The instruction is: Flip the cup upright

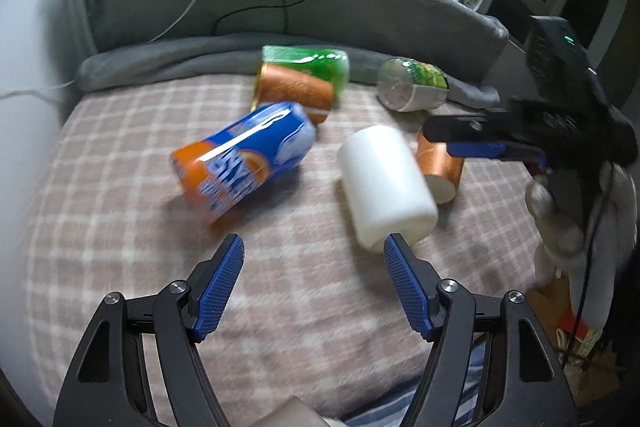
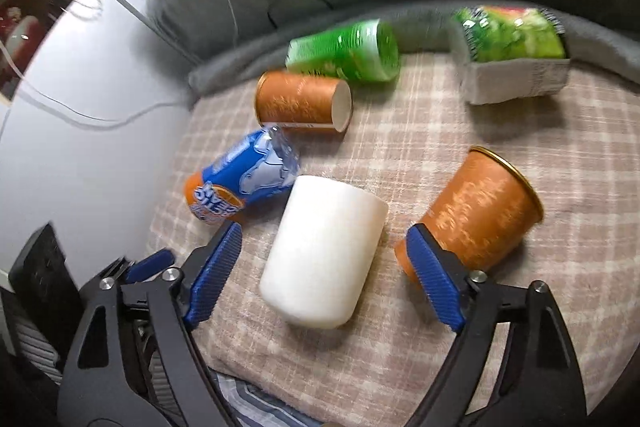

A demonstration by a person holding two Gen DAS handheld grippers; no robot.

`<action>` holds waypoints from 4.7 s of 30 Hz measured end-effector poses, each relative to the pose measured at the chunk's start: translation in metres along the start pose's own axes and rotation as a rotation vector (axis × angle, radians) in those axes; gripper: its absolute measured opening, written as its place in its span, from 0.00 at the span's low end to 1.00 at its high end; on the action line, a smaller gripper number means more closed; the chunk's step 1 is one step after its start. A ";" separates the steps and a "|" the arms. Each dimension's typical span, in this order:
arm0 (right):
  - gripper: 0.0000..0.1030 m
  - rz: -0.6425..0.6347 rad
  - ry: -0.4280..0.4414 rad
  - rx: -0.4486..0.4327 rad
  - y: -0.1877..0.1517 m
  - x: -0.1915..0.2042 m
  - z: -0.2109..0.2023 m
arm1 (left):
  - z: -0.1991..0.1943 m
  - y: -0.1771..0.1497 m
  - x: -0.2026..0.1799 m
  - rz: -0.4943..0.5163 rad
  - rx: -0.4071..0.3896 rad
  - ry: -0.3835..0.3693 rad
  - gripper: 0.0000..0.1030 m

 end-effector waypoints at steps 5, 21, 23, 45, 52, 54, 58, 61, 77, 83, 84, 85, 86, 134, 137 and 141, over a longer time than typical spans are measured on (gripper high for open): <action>0.83 0.006 -0.003 0.082 0.008 -0.001 0.023 | -0.004 -0.007 0.013 -0.043 0.003 0.003 0.69; 0.77 -0.025 -0.047 0.184 0.017 0.000 0.057 | -0.011 -0.010 0.009 -0.009 -0.031 0.023 0.69; 0.77 -0.036 -0.053 0.192 0.018 0.001 0.059 | -0.012 -0.008 0.007 -0.001 -0.043 0.035 0.69; 0.77 -0.108 -0.088 0.144 0.014 0.013 0.054 | -0.023 -0.005 0.010 -0.017 -0.082 0.046 0.69; 0.76 -0.206 -0.135 -0.013 0.002 0.025 0.029 | -0.023 -0.004 0.007 -0.016 -0.086 0.037 0.69; 0.76 -0.228 -0.146 -0.061 -0.001 0.026 0.021 | -0.022 -0.004 0.006 -0.014 -0.088 0.035 0.69; 0.76 -0.288 -0.201 -0.149 -0.007 0.031 0.012 | -0.021 -0.003 0.002 -0.013 -0.089 0.031 0.69; 0.76 -0.338 -0.235 -0.206 -0.009 0.037 0.009 | -0.021 -0.003 0.001 -0.012 -0.092 0.030 0.69; 0.74 -0.424 -0.229 -0.420 -0.053 0.062 -0.008 | -0.027 -0.007 0.002 -0.021 -0.106 0.033 0.69; 0.73 -0.426 -0.190 -0.427 -0.062 0.068 -0.009 | -0.028 -0.008 0.000 -0.021 -0.109 0.029 0.69; 0.73 -0.431 -0.192 -0.428 -0.065 0.070 -0.009 | -0.029 -0.009 -0.001 -0.021 -0.110 0.029 0.69; 0.73 -0.437 -0.193 -0.431 -0.067 0.071 -0.009 | -0.029 -0.010 -0.001 -0.022 -0.111 0.030 0.69; 0.73 -0.444 -0.193 -0.430 -0.069 0.073 -0.008 | -0.029 -0.010 -0.001 -0.021 -0.111 0.030 0.69; 0.94 -0.226 -0.475 -0.615 -0.134 0.048 -0.131 | -0.100 -0.021 -0.036 0.102 -0.601 0.200 0.81; 0.95 -0.223 -0.540 -0.674 -0.133 0.049 -0.142 | -0.104 -0.019 -0.039 0.106 -0.630 0.201 0.81; 1.00 -0.208 -0.582 -0.731 -0.132 0.050 -0.155 | -0.107 -0.019 -0.041 0.098 -0.650 0.199 0.81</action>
Point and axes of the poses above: each gripper's, at about its wrist camera, not at the fingertips, and z roughly the way its jaws point, x to its left, y to its top, the point moved 5 cm from there along z, roughly the way its jaws point, and after that the axes turned 6 degrees about -z, right-handed, at the moved point
